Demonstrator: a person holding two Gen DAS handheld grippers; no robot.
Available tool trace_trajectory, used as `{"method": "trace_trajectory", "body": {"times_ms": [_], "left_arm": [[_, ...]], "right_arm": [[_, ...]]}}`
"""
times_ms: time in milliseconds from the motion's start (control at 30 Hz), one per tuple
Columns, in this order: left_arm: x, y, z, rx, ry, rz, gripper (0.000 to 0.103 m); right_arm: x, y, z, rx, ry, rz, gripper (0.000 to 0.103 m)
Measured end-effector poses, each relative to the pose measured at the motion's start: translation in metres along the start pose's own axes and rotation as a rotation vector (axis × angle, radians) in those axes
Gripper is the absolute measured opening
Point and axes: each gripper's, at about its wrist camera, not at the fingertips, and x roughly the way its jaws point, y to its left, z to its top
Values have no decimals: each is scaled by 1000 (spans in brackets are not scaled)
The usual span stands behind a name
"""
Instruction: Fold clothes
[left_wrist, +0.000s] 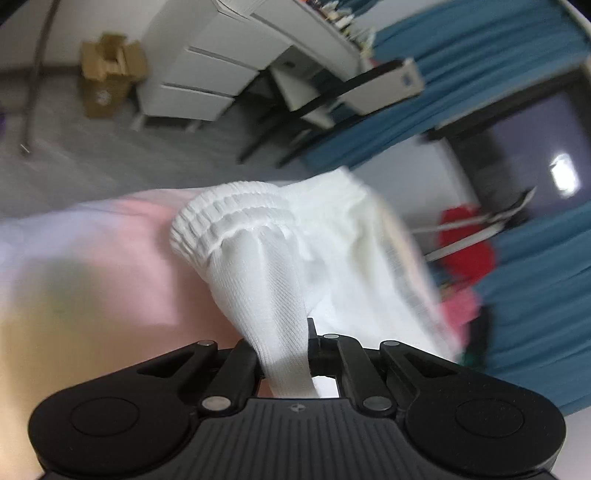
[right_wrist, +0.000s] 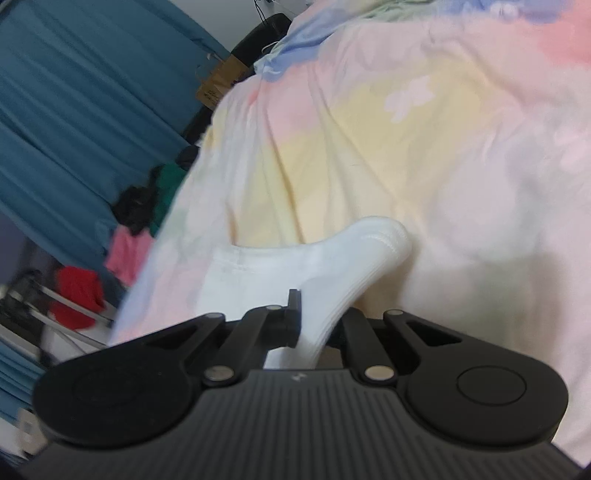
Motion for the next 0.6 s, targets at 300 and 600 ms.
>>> {"method": "trace_trajectory", "body": {"times_ms": [300,600], "left_arm": [[8,-24,-25,313,26,302,29],[-39,-80,-78,619,-263,318,83]], "right_arm": [[-3,-11,-12,-14,50,-108,10],[-60,48,-23,-260,-77,-79,72]]}}
